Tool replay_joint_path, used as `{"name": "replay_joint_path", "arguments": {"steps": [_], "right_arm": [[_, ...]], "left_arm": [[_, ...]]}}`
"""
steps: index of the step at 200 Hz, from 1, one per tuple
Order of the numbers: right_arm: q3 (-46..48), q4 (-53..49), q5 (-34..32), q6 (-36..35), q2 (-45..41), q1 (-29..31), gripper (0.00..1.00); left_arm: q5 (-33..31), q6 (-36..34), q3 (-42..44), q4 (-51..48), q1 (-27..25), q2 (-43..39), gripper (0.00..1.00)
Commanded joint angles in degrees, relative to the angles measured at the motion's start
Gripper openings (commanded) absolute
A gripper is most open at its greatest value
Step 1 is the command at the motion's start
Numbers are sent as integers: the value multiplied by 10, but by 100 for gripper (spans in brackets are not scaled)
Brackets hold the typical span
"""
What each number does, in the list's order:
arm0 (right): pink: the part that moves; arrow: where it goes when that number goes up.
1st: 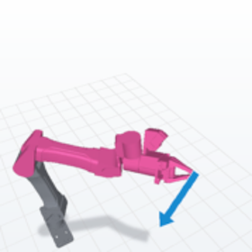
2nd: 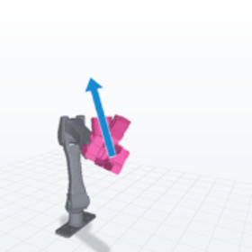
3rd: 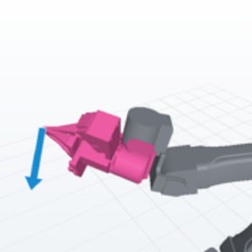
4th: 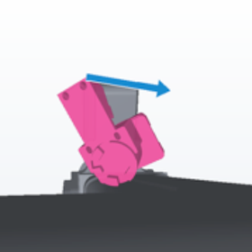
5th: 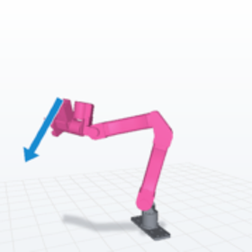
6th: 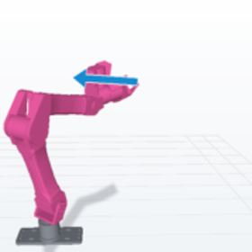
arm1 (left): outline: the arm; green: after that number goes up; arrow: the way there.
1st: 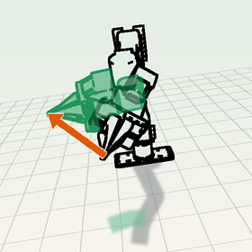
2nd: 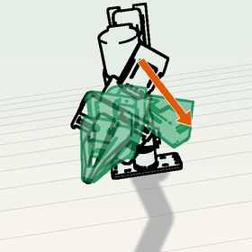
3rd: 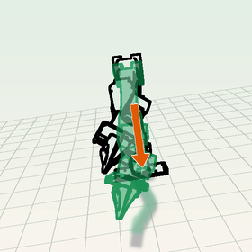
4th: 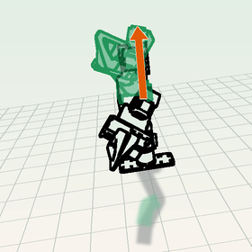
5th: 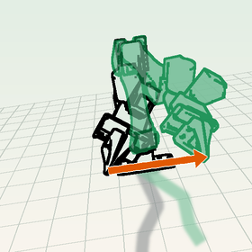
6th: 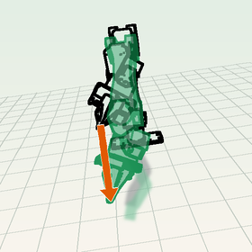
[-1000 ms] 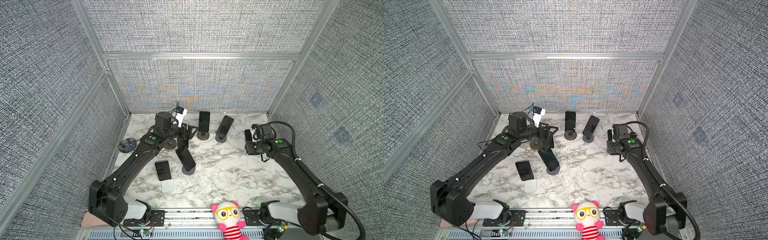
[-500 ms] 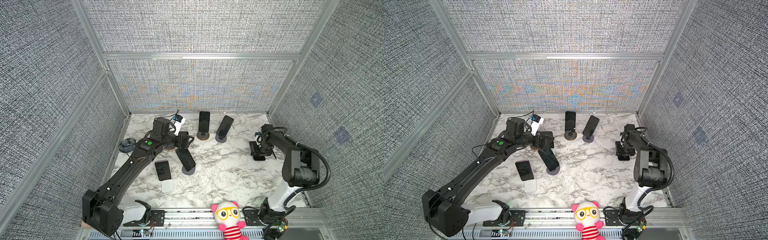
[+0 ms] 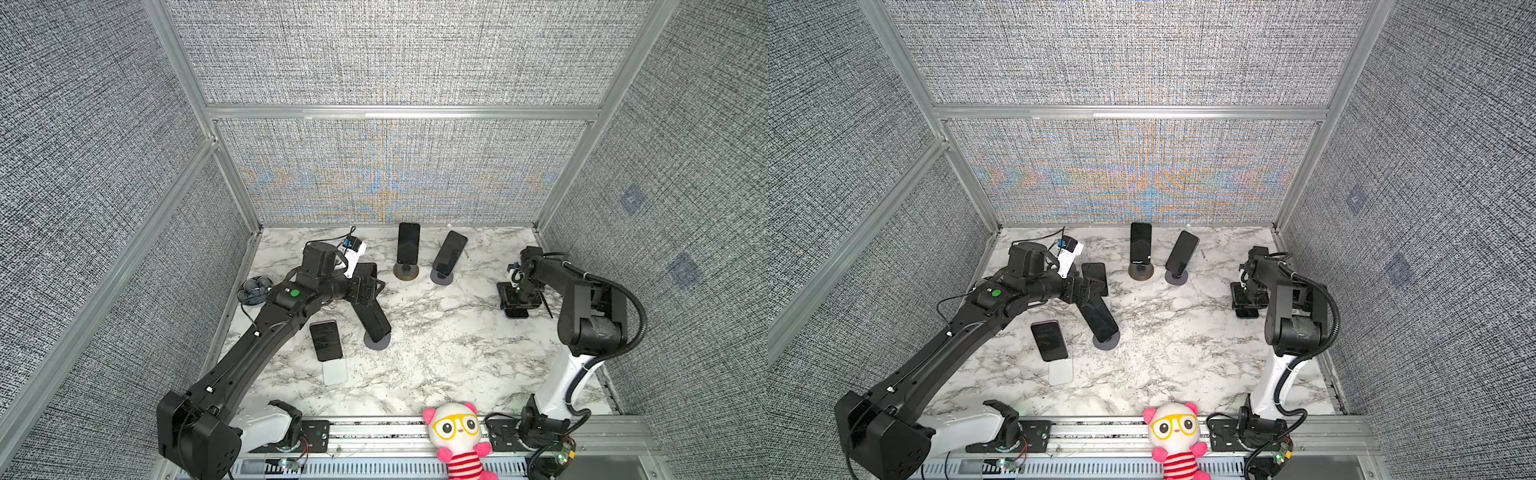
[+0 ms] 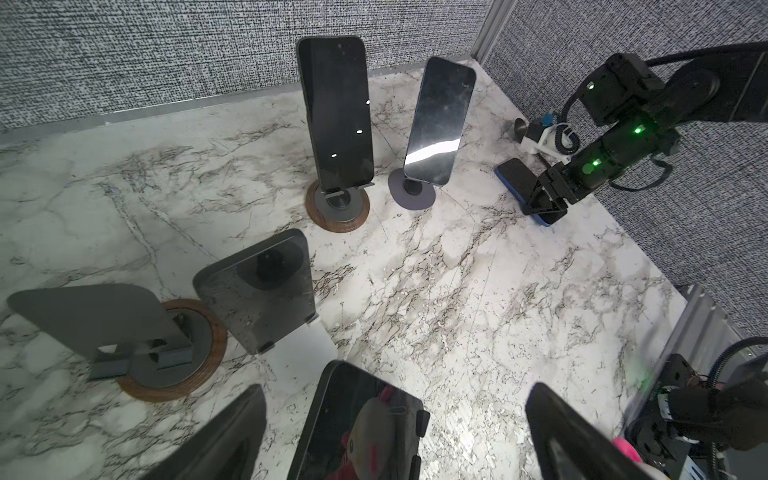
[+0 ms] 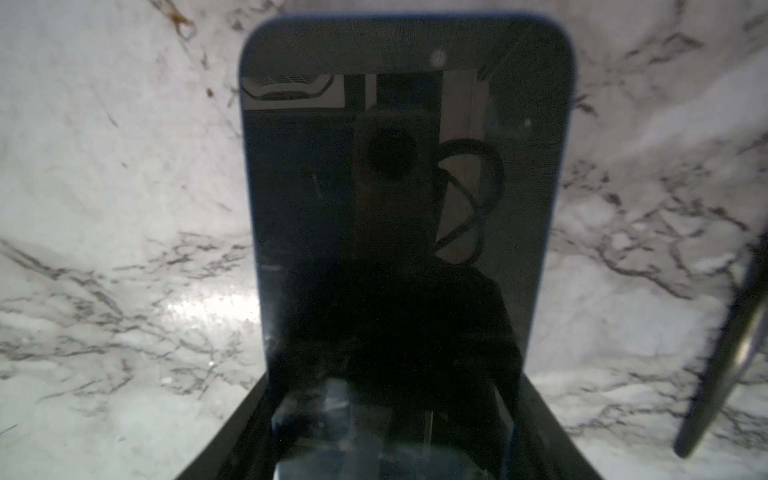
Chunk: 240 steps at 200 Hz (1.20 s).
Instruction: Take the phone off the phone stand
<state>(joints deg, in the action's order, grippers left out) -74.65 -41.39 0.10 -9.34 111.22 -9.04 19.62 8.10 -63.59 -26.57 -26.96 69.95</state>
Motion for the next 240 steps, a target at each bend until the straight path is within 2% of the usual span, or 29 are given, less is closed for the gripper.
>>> {"name": "replay_joint_path", "arguments": {"steps": [1,15,27,28,32,36,45,73,104,138,165,183,211,240], "right_arm": [[-2,-8,10,-4,6,-1,31],[-5,-11,10,-2,4,-2,35],[-16,-26,12,4,6,-3,44],[-18,-29,12,5,6,-3,45],[-22,-34,12,6,7,-3,60],[-26,-39,13,6,7,-3,66],[-31,-46,16,5,10,-2,71],[-37,-57,14,5,9,-2,72],[-43,-75,9,6,-6,-3,78],[-31,-86,19,22,-84,-3,79],[-6,-85,90,48,-167,6,82],[25,-57,167,76,-235,13,82],[69,-28,302,111,-325,13,82],[84,-46,329,117,-376,13,82]], "left_arm": [[-5,-11,-2,-29,0,-2,98],[-8,-16,-5,-42,0,-2,98],[-18,-14,-8,-55,1,-2,98],[-19,-14,-8,-57,1,-2,98],[-24,-13,-8,-61,0,-3,98],[-27,-12,-8,-65,1,-4,98],[-32,-12,-8,-70,1,-7,98],[-40,-16,-13,-92,1,-9,98],[-36,-25,-15,-110,1,-2,98],[-52,-41,-19,-133,1,-2,98],[-55,-44,-18,-132,1,9,99],[-49,-38,-16,-124,8,26,98],[-7,-16,-8,-96,35,52,85],[21,-3,1,-78,48,72,77]]}}
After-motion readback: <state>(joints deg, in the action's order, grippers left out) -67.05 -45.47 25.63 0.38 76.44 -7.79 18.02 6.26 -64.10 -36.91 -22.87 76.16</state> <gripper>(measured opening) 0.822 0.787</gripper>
